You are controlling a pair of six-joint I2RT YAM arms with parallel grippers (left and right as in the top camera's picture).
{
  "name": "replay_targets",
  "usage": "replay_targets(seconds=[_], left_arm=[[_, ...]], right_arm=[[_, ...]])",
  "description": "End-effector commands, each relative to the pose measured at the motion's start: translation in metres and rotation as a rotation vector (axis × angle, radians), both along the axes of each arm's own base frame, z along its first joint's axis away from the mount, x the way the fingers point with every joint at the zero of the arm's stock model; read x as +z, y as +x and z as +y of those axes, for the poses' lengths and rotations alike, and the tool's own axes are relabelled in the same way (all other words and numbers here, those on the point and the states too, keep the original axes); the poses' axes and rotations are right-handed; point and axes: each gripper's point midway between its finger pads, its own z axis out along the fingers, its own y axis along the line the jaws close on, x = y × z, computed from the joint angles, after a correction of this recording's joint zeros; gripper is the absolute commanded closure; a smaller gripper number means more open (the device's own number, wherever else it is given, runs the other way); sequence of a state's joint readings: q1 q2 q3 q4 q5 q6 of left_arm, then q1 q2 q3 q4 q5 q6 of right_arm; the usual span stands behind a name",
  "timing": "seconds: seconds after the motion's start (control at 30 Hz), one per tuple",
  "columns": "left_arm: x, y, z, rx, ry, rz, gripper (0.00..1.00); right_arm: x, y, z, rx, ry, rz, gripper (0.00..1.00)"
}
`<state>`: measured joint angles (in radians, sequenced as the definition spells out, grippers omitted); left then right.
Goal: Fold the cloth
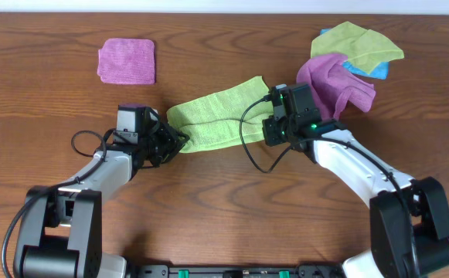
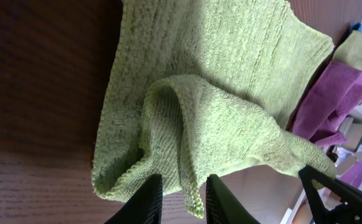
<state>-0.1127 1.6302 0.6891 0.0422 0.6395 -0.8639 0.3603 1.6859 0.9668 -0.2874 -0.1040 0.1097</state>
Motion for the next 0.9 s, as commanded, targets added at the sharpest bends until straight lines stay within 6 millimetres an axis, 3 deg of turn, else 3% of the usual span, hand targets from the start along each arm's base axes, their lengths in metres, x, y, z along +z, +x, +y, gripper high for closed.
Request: replay_targets(seconds=[0.0,0.47,0.87], left_arm=[[0.004,0.004,0.001,0.016,0.01,-0.021,0.75],[0.002,0.007,-0.006,0.032,0.061,-0.043,0.72],[-0.009,0.008,-0.008,0.041,0.056,-0.017,0.76]], right_arm=[[0.007,0.005,0.006,0.021,0.001,-0.023,0.99],[0.008,0.006,0.006,0.019,0.0,-0.03,0.99],[0.008,0.006,0.006,0.019,0.001,-0.029,0.99]])
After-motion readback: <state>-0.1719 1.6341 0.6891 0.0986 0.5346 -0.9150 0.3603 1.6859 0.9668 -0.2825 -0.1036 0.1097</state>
